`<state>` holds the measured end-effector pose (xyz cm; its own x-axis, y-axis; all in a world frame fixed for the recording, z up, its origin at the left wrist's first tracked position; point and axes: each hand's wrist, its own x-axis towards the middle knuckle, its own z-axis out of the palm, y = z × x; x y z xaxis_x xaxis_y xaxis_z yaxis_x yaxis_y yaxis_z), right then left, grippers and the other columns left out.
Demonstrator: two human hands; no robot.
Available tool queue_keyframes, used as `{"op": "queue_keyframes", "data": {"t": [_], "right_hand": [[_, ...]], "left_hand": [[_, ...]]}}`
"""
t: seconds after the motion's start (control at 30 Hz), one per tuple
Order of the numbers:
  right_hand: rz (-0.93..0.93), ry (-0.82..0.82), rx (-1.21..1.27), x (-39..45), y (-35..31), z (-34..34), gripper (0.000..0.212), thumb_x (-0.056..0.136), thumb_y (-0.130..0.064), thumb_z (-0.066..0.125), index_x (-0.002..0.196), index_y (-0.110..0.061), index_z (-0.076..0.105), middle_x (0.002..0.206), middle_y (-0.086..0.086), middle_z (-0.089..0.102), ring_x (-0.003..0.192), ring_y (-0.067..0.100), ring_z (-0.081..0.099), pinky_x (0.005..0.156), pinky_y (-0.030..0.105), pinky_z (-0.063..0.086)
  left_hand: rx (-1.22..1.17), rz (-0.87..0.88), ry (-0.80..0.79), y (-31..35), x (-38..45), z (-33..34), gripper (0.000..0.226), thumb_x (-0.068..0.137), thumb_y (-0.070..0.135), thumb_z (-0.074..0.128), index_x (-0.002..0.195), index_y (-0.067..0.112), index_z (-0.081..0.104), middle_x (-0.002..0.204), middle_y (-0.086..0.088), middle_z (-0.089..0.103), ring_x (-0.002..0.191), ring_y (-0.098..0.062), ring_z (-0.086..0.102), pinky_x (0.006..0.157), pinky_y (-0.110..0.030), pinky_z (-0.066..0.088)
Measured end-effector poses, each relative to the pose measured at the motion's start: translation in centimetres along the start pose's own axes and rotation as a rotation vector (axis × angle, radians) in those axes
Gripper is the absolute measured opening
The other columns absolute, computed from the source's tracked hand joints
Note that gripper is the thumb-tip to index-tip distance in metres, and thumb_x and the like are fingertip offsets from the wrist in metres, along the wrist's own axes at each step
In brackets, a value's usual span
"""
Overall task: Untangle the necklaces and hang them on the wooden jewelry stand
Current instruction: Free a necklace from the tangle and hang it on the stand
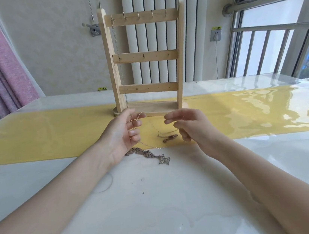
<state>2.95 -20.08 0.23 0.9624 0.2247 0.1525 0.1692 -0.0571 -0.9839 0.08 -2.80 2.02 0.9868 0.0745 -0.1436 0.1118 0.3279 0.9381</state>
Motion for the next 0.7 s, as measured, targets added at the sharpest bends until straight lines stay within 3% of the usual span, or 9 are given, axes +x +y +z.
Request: {"op": "queue_keyframes", "data": {"t": [0.13, 0.27, 0.43, 0.53, 0.6, 0.7], "right_hand": [[-0.069, -0.062, -0.11, -0.2, 0.0, 0.9, 0.034, 0.089, 0.01, 0.038, 0.084, -0.012, 0.064, 0.077, -0.003, 0.065, 0.038, 0.007, 0.029, 0.038, 0.016, 0.025], [-0.153, -0.088, -0.311, 0.3, 0.1, 1.8, 0.03, 0.088, 0.009, 0.043, 0.083, -0.012, 0.064, 0.076, 0.001, 0.065, 0.035, 0.002, 0.039, 0.04, 0.01, 0.029], [-0.123, -0.14, -0.376, 2.4, -2.4, 2.1, 0.033, 0.085, 0.01, 0.039, 0.08, -0.009, 0.066, 0.074, 0.006, 0.068, 0.035, 0.004, 0.028, 0.037, 0.014, 0.024], [-0.148, -0.22, -0.577, 3.7, -5.2, 3.2, 0.034, 0.086, 0.009, 0.037, 0.087, -0.007, 0.067, 0.075, 0.007, 0.066, 0.031, 0.002, 0.035, 0.035, 0.01, 0.024], [-0.204, -0.271, -0.725, 4.6, -7.0, 4.1, 0.032, 0.088, 0.007, 0.039, 0.094, -0.009, 0.066, 0.074, 0.005, 0.065, 0.036, -0.006, 0.043, 0.037, 0.008, 0.029], [-0.304, -0.219, -0.796, 6.0, -8.9, 4.4, 0.026, 0.09, 0.002, 0.046, 0.1, -0.009, 0.067, 0.069, 0.002, 0.062, 0.047, -0.007, 0.048, 0.043, 0.007, 0.032]], "left_hand": [[-0.033, 0.065, -0.083, 0.8, -0.4, 0.7, 0.016, 0.094, 0.007, 0.048, 0.083, 0.008, 0.059, 0.059, 0.002, 0.043, 0.038, -0.003, 0.028, 0.036, -0.012, 0.025], [0.175, 0.055, -0.114, 0.6, -0.1, 0.6, 0.018, 0.092, 0.001, 0.049, 0.082, 0.006, 0.063, 0.061, 0.001, 0.048, 0.045, -0.005, 0.038, 0.044, -0.013, 0.039], [0.67, 0.157, 0.044, 0.9, 1.4, -0.6, 0.013, 0.09, 0.006, 0.052, 0.091, 0.018, 0.057, 0.089, 0.001, 0.055, 0.078, -0.011, 0.053, 0.074, -0.025, 0.052], [0.75, 0.258, -0.007, 2.6, 1.9, -0.7, 0.021, 0.091, 0.008, 0.051, 0.1, 0.026, 0.054, 0.107, 0.005, 0.056, 0.099, -0.012, 0.054, 0.084, -0.028, 0.048], [0.742, 0.352, -0.079, 3.5, 1.9, -0.1, 0.027, 0.092, 0.006, 0.047, 0.103, 0.03, 0.054, 0.102, 0.004, 0.061, 0.097, -0.011, 0.055, 0.085, -0.028, 0.044], [0.714, 0.476, -0.021, 4.9, 2.1, 0.8, 0.025, 0.094, 0.009, 0.047, 0.103, 0.03, 0.054, 0.081, 0.007, 0.062, 0.079, -0.006, 0.053, 0.07, -0.022, 0.042]]}}
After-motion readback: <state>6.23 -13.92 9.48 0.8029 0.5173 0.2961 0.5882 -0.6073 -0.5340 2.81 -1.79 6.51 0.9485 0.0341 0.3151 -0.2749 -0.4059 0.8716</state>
